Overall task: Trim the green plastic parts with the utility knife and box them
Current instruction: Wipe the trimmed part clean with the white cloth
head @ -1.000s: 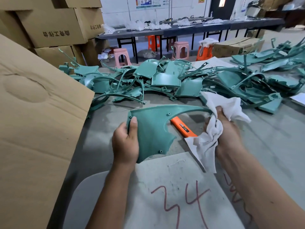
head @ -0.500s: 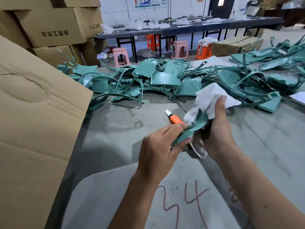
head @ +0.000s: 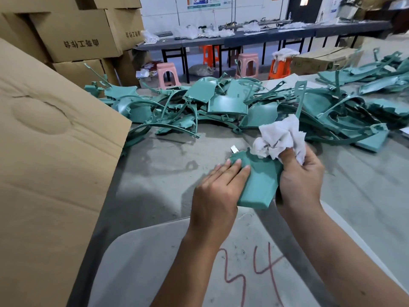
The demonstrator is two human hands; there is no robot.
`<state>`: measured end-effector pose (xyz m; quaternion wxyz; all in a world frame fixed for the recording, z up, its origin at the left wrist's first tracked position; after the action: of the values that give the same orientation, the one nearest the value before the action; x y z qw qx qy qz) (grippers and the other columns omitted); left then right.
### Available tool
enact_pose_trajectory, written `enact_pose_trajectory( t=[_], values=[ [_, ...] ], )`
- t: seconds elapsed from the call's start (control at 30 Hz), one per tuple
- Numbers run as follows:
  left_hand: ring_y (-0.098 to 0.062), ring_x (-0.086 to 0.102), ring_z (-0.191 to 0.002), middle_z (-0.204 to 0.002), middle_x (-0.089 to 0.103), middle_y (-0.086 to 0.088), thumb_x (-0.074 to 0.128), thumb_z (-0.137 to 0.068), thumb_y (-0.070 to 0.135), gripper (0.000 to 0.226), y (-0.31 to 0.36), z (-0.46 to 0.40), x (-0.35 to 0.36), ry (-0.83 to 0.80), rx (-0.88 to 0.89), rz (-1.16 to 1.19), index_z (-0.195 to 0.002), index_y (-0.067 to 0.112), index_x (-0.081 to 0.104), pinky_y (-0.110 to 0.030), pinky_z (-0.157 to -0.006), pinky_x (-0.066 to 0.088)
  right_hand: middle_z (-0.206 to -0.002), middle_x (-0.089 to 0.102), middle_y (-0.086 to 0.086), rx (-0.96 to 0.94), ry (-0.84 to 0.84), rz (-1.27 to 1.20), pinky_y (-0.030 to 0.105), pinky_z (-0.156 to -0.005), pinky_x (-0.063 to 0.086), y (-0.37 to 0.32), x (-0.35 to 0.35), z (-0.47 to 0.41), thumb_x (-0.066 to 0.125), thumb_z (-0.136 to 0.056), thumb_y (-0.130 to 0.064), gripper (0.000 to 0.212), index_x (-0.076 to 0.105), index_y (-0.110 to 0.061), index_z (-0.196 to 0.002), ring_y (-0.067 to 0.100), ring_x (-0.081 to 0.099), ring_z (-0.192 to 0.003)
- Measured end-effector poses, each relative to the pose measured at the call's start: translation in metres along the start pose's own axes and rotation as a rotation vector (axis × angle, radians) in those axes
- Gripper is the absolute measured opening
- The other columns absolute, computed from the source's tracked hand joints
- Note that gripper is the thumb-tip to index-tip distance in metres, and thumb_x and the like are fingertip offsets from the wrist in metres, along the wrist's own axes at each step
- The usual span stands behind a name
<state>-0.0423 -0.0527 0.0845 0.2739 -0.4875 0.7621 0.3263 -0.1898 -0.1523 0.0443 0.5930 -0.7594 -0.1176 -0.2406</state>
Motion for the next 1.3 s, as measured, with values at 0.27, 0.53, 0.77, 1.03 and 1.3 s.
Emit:
enact_pose_trajectory(
  t=[0.27, 0.53, 0.77, 1.03, 1.3],
  values=[
    [-0.031, 0.062, -0.128, -0.136, 0.064, -0.014, 0.038, -0.081, -0.006, 0.060, -0.010, -0.002, -0.019, 0.170, -0.061, 0.015, -0.133, 0.004, 0.066, -0.049, -0.104, 0.053, -0.106, 0.073, 0.003, -0.123, 0.270, -0.180, 0.043, -0.083, 0.062, -0.025, -0.040, -0.020, 0.064, -0.101, -0.006, 0.031, 0.064, -0.007, -0.131, 0.016, 0.070, -0.089],
    [-0.034, 0.041, -0.146, -0.149, 0.054, 0.000, 0.066, -0.080, -0.019, 0.075, -0.015, -0.005, -0.005, 0.079, -0.023, 0.002, -0.145, 0.017, 0.057, -0.058, -0.117, 0.035, -0.116, 0.077, 0.013, 0.337, -0.099, -0.186, 0.041, -0.073, 0.064, 0.020, 0.016, 0.001, 0.059, -0.103, -0.024, 0.032, 0.064, -0.011, -0.132, 0.026, 0.078, -0.089],
    [-0.033, 0.043, -0.145, -0.148, 0.055, 0.006, 0.062, -0.085, -0.011, 0.071, -0.023, -0.003, -0.003, 0.050, -0.082, -0.038, -0.146, 0.026, 0.056, -0.056, -0.121, 0.029, -0.122, 0.075, 0.005, 0.297, -0.277, 0.025, 0.045, -0.085, 0.060, 0.016, 0.032, 0.014, 0.067, -0.098, -0.022, 0.035, 0.063, -0.024, -0.133, 0.021, 0.073, -0.099],
    [-0.028, 0.051, -0.139, -0.147, 0.055, 0.005, 0.056, -0.090, -0.006, 0.062, -0.052, 0.001, -0.010, 0.088, -0.311, -0.038, -0.144, 0.027, 0.057, -0.045, -0.117, 0.040, -0.083, 0.078, -0.002, 0.265, -0.486, 0.071, 0.016, -0.047, 0.052, 0.012, 0.064, 0.047, 0.060, -0.100, 0.000, 0.043, 0.077, -0.039, -0.093, 0.004, 0.069, -0.057],
    [-0.017, 0.052, -0.139, -0.143, 0.060, 0.013, 0.074, -0.095, 0.019, 0.046, -0.071, 0.007, -0.014, 0.137, -0.392, 0.017, -0.139, 0.030, 0.063, -0.039, -0.109, 0.046, -0.101, 0.075, 0.013, 0.358, -0.634, 0.082, 0.038, -0.067, 0.062, 0.016, 0.078, 0.065, 0.074, -0.091, -0.011, 0.020, 0.073, -0.026, -0.104, 0.023, 0.070, -0.079]
  ],
)
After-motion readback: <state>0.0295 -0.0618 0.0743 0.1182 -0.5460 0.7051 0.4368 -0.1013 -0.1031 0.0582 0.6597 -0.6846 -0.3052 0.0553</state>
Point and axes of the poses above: each hand's wrist, its own z-axis away from the middle knuckle, its own x-axis out of the palm, y = z × x, the point moved 10 cm from there along -z, towards the middle knuckle
